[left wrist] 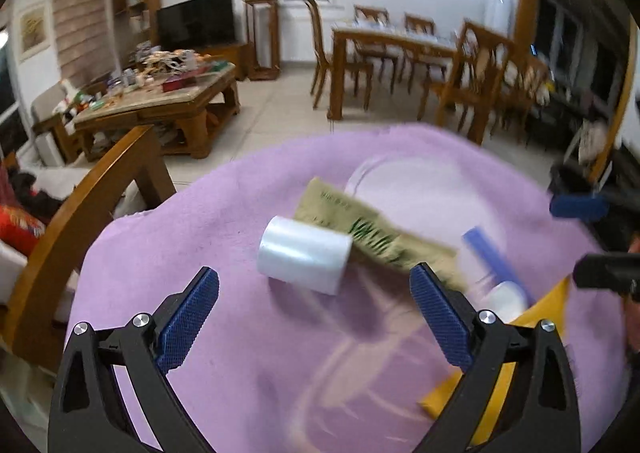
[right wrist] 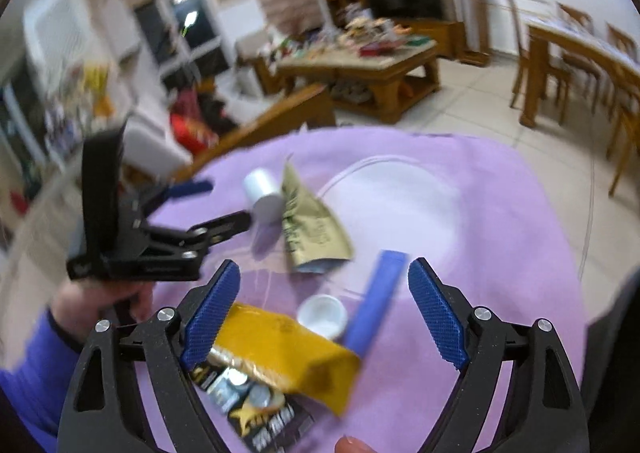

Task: Collect trash
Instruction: 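Grasp the white roll with the left tool while the right tool grasps the green-yellow paper packet, then carry white roll and paper packet over the black bin and open both tools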

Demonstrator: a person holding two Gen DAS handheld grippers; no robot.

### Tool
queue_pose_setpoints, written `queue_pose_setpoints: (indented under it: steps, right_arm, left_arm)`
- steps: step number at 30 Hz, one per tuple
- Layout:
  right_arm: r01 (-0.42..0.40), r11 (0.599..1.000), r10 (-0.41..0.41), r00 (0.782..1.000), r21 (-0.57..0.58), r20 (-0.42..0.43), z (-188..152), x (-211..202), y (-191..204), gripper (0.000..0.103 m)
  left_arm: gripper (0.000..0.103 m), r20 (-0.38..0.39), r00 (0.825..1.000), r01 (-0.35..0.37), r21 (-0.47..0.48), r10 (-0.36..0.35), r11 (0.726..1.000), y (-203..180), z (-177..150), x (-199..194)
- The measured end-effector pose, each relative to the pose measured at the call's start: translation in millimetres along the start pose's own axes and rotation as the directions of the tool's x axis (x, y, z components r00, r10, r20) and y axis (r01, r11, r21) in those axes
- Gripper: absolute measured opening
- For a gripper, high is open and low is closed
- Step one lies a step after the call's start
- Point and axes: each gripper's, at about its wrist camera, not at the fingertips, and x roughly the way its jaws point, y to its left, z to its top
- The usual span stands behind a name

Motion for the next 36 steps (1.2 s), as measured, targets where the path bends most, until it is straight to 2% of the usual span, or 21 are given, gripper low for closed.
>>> queue_pose_setpoints:
  steps: [3,5,9,13,14,15,16,18,21,22,24,30,36]
  right_arm:
    - [0.029,0.996,-0.034,0.998,-0.081,-0.056,5.4,30.3,19.0,0.085]
    - [0.071,0.989,-0.081,0.994,-0.130,-0.076,4.5,47.3,23.9,0.085]
    - [0.118,0.973,-0.142,0.984,-0.196,-0.111,10.6,79.6,33.4,0.085]
    - [0.134,0.960,-0.169,0.978,-0.246,-0.126,15.7,105.1,42.7,0.085]
    - [0.135,0.958,-0.171,0.977,-0.252,-0.126,15.1,108.0,42.9,0.081]
    - [0.133,0.957,-0.170,0.977,-0.259,-0.126,14.3,112.1,43.6,0.069]
    - [0.130,0.956,-0.169,0.976,-0.261,-0.136,15.2,116.8,45.5,0.062]
    - [0.126,0.957,-0.171,0.973,-0.263,-0.156,16.7,126.1,48.2,0.040]
    - [0.141,0.956,-0.182,0.973,-0.257,-0.143,17.2,127.4,49.3,0.023]
    - [0.143,0.959,-0.181,0.974,-0.247,-0.138,18.1,126.6,47.7,0.012]
    - [0.113,0.974,-0.141,0.981,-0.197,-0.133,20.9,121.0,43.3,0.007]
    - [0.010,0.996,-0.015,0.998,-0.087,-0.054,19.1,72.8,29.8,0.007]
    - [-0.092,0.996,0.092,0.994,-0.009,0.061,11.8,1.5,15.6,0.007]
  left_arm:
    - [0.088,-0.033,0.999,0.010,0.045,-0.009,0.999,0.3,-1.8,14.7]
    - [0.071,-0.054,0.998,0.041,0.046,-0.038,0.998,1.8,-4.2,20.2]
    - [0.052,-0.071,0.994,0.088,0.001,-0.088,0.996,14.9,-4.0,26.7]
    - [0.051,-0.052,0.995,0.088,-0.043,-0.091,0.995,22.9,-6.8,21.0]
    - [0.051,-0.046,0.996,0.080,-0.049,-0.082,0.996,25.2,-7.6,19.9]
    - [0.051,-0.039,0.997,0.070,-0.057,-0.072,0.996,27.7,-8.6,17.8]
    - [0.051,-0.029,0.997,0.066,-0.067,-0.068,0.996,30.4,-9.5,15.3]
    - [0.051,-0.017,0.998,0.066,-0.084,-0.067,0.994,35.7,-10.2,12.9]
    - [0.051,-0.003,0.998,0.068,-0.108,-0.068,0.992,40.7,-10.2,9.8]
    - [0.051,0.004,0.998,0.065,-0.114,-0.065,0.991,42.5,-10.0,8.4]
    - [0.051,0.022,0.998,0.057,-0.122,-0.055,0.991,45.4,-9.7,4.7]
    - [0.051,0.107,0.994,0.056,-0.166,-0.038,0.985,43.8,-6.2,-23.2]
    - [0.051,0.197,0.979,0.080,-0.152,-0.049,0.985,14.8,-5.1,-65.1]
